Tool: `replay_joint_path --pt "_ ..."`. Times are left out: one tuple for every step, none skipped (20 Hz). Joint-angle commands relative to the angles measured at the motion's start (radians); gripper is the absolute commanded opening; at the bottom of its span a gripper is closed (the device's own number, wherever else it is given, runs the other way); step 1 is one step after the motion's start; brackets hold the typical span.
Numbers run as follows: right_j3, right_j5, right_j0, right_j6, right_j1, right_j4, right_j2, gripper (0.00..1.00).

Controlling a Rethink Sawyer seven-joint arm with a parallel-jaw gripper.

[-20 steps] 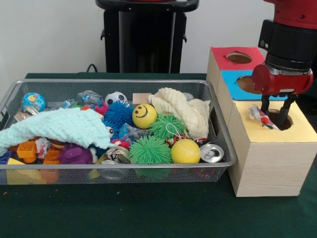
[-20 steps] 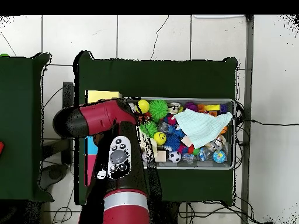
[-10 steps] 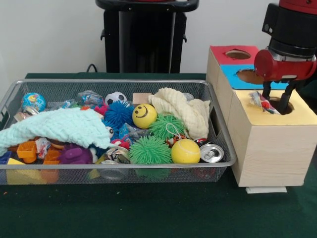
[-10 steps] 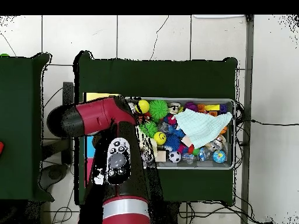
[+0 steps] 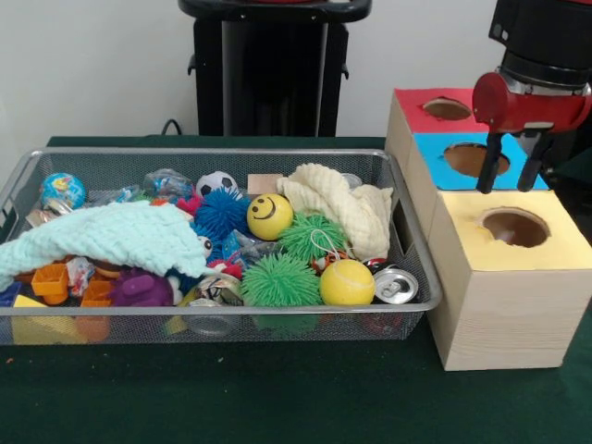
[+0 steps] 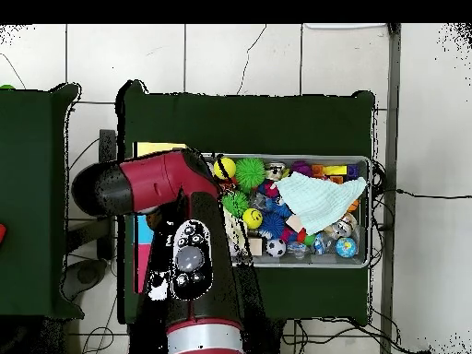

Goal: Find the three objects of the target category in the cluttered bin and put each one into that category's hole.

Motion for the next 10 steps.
replay_joint_path --pt "0.078 0.15 -0.055 -0.111 -0.03 -0.071 0.032 1.0" --pt "0.082 0.148 -0.058 -0.111 -0.032 -0.074 0.035 1.0" --pt "0.086 0.146 -0.06 -0.111 -0.034 -0.078 0.038 1.0" --pt "0.091 0.142 -0.063 -0.113 -0.036 -0.082 0.042 1.0" --pt "0.097 0.139 -0.066 -0.116 -0.039 -0.087 0.046 1.0" --pt "0.1 0.137 -0.069 -0.113 -0.04 -0.089 0.049 1.0" --pt "0.101 0.136 -0.069 -0.096 -0.041 -0.086 0.047 1.0" --pt "0.103 0.135 -0.071 -0.094 -0.042 -0.087 0.05 1.0" --pt "0.096 0.138 -0.073 -0.097 -0.039 -0.091 0.054 1.0" --pt "0.096 0.139 -0.075 -0.098 -0.039 -0.092 0.058 1.0"
